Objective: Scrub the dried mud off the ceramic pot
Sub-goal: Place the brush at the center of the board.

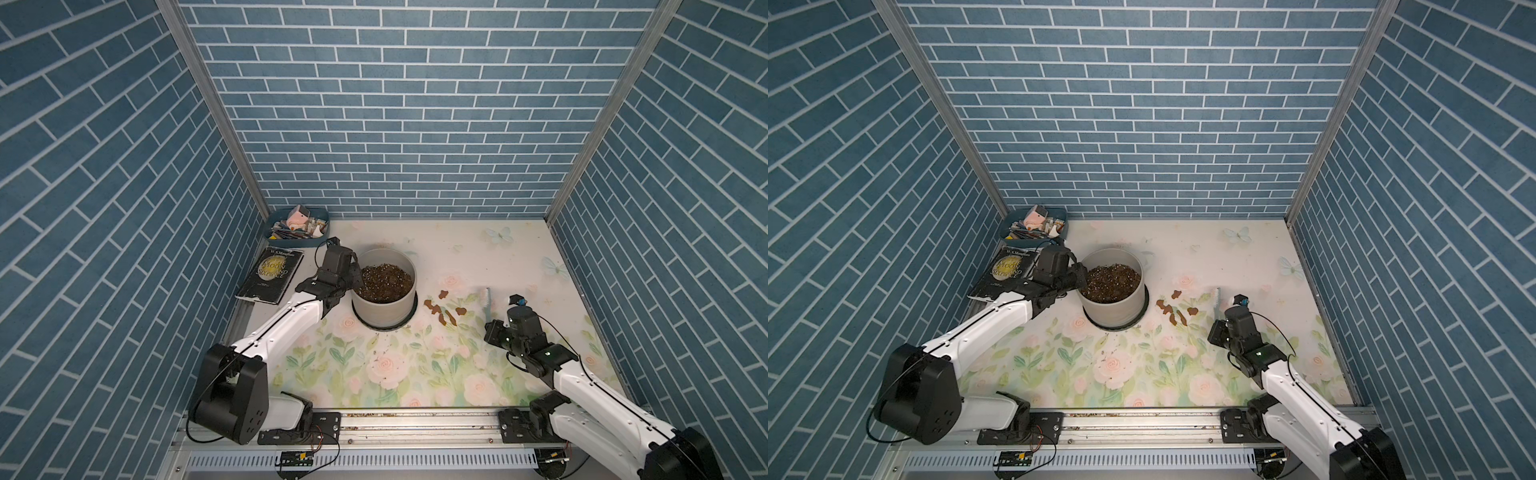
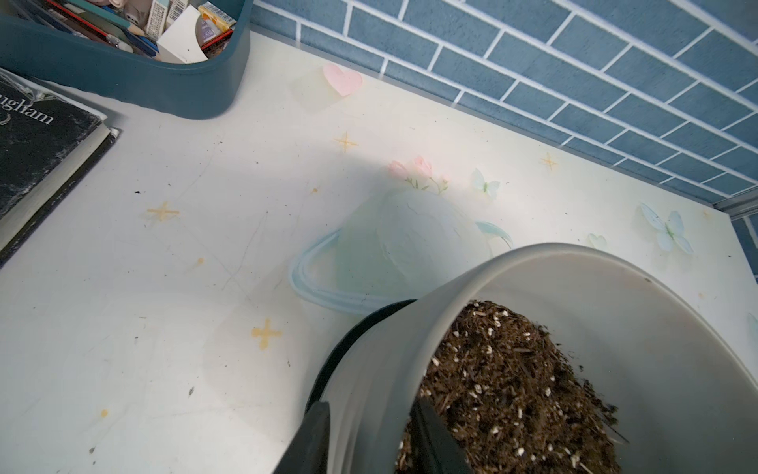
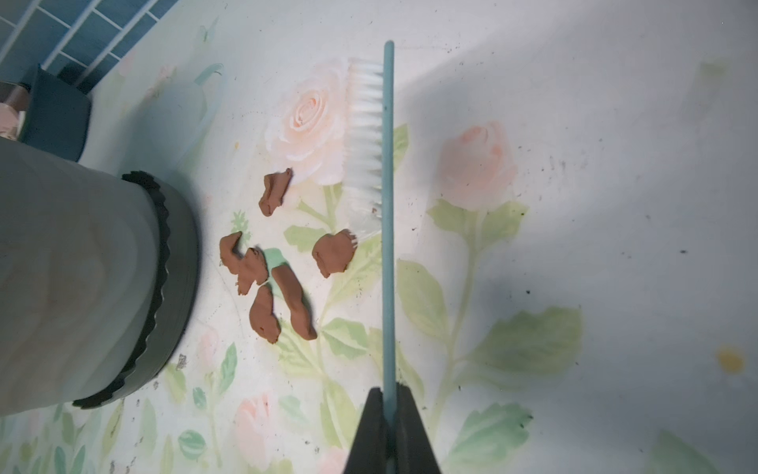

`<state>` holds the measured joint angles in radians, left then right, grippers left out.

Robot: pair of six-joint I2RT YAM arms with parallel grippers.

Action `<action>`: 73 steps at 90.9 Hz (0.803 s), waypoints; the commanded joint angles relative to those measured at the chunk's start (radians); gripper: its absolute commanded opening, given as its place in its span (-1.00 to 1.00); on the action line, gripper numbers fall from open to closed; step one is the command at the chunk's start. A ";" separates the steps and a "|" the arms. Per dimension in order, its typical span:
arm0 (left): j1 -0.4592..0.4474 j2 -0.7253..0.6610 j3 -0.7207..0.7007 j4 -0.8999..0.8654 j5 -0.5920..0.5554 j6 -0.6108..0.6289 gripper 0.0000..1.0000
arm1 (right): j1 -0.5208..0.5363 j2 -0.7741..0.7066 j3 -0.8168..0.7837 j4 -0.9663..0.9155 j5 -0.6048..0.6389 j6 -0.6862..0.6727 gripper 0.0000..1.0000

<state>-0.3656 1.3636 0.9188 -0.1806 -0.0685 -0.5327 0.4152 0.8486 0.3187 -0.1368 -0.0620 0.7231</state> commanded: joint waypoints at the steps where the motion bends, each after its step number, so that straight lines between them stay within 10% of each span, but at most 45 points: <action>1: -0.024 0.001 -0.031 -0.027 0.024 0.000 -0.37 | -0.084 -0.009 -0.034 0.053 -0.170 0.009 -1.00; 35: -0.064 0.008 -0.047 -0.033 0.035 0.020 -1.00 | -0.165 0.047 -0.087 0.123 -0.304 -0.001 -1.00; 73: -0.067 -0.039 -0.014 -0.082 -0.013 0.042 0.07 | -0.166 0.088 -0.113 0.070 -0.242 0.021 -0.89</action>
<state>-0.4202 1.3388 0.9016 -0.1894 -0.0776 -0.4988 0.2550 0.9325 0.2314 -0.0261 -0.3439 0.7288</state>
